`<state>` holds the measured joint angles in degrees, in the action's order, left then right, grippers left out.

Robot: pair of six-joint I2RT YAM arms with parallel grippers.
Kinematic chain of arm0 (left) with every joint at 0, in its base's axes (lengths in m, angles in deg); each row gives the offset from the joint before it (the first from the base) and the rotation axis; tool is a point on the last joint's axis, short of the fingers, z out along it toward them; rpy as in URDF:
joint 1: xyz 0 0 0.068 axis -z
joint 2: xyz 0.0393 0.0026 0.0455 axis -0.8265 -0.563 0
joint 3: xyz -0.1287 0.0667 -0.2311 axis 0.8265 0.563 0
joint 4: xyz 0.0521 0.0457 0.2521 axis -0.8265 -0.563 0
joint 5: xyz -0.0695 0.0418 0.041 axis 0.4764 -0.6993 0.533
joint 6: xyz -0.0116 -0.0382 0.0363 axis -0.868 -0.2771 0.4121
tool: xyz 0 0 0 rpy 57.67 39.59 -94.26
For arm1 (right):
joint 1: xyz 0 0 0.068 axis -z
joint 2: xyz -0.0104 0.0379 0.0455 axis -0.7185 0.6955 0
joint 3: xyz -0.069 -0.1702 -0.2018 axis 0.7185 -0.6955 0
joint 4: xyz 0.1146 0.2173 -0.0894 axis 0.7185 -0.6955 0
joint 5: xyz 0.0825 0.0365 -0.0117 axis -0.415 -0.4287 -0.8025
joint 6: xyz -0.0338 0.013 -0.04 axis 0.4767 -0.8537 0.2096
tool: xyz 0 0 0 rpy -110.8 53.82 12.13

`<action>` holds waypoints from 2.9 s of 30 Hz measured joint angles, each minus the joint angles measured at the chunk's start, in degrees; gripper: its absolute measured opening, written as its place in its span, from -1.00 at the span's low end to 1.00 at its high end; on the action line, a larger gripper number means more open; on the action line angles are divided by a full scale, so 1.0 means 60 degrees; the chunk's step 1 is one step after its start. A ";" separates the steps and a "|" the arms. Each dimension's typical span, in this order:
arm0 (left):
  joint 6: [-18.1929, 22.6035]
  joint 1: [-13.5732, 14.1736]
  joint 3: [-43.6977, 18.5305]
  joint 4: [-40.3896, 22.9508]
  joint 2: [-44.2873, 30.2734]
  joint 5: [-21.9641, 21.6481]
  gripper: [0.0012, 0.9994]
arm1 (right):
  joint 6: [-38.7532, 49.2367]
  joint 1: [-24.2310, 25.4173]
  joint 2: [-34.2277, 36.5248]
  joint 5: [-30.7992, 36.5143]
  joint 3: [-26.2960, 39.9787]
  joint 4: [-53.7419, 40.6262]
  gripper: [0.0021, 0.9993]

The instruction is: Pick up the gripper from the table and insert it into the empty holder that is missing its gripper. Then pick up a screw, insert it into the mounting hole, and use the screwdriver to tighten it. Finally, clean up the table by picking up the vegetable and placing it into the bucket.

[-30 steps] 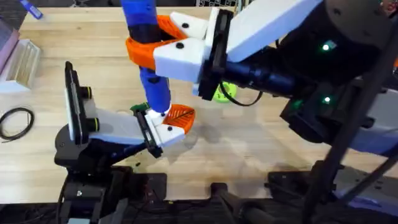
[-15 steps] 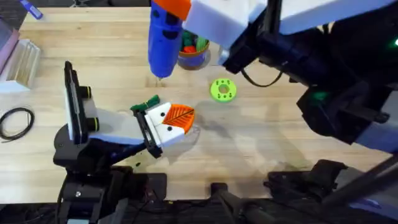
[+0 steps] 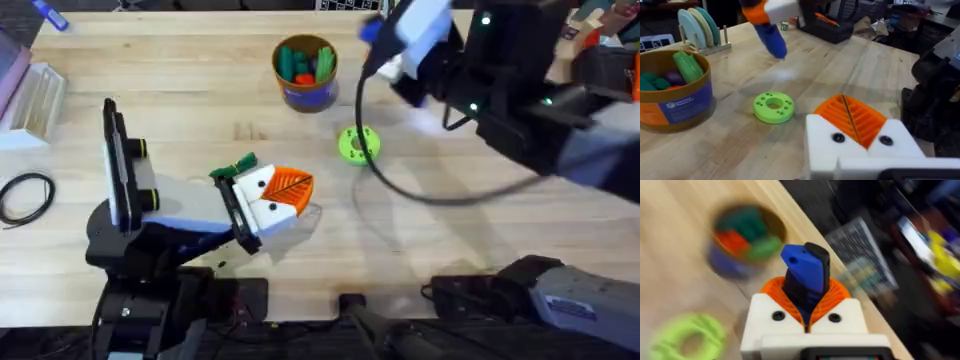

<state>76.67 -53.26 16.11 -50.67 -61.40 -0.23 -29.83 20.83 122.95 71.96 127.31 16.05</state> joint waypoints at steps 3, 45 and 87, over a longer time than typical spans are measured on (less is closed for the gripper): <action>0.0000 0.0000 0.0000 0.0000 0.0000 0.0000 -0.99 | 0.1575 0.0797 0.0711 0.1275 0.0000 -0.0314 -0.96; -0.0093 0.0000 0.0044 0.0595 -0.0002 -0.0245 0.98 | 0.0396 0.1413 0.0167 0.1970 0.0358 -0.3375 0.98; 0.4782 0.0000 -0.6878 -0.6441 -1.2126 -0.9256 0.98 | -0.2039 0.1399 -0.1217 -0.0725 0.0355 -0.3406 0.99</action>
<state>105.37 -53.26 -25.16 -89.32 -134.16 -55.77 -42.06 29.22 115.65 67.61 129.44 -4.39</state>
